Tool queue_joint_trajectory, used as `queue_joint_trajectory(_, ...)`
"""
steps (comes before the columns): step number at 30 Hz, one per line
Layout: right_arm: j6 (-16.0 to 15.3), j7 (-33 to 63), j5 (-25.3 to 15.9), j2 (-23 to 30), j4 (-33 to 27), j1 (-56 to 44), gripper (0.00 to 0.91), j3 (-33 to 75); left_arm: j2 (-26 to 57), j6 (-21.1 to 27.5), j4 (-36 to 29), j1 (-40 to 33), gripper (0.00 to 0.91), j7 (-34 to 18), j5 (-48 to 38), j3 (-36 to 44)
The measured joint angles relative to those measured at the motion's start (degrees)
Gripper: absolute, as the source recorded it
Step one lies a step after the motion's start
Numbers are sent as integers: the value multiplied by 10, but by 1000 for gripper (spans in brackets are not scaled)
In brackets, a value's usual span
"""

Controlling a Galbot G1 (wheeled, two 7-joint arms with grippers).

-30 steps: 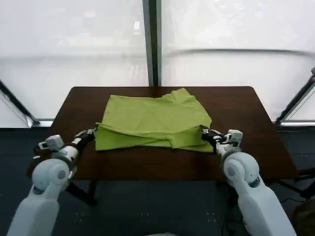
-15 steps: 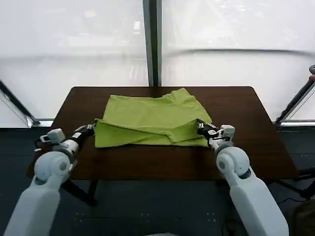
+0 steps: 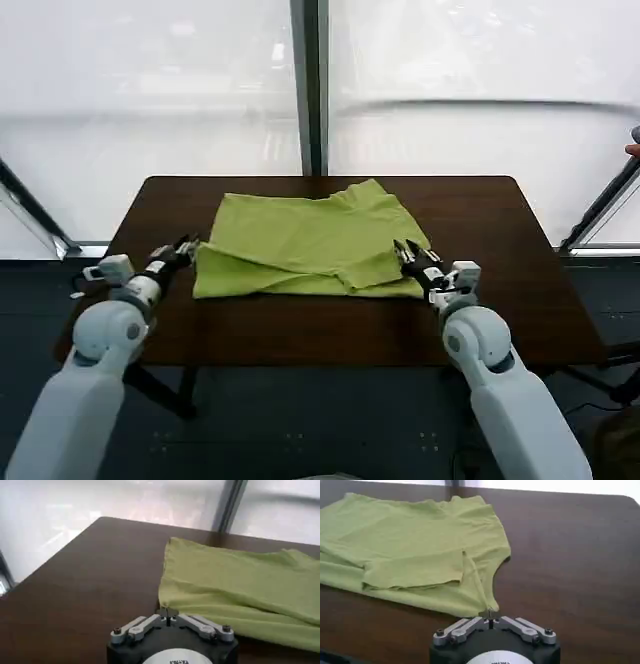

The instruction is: Fold and organize the clothes.

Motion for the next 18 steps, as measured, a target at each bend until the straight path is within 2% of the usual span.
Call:
queue_joint_trajectory(7,-22,-12,1,-48,36,-51,878,24,-1,-3,-15,14,878,-1,18,-5)
queue_joint_trajectory(12,-24,-22,3,-58,40,-70,878,26,-12,18,-47,43,878,-19,18,-13)
queue_joint_trajectory(18,-23,-21,5,-60,43,-81,878,31,-31,20,-76,91,878,-18,39,-19)
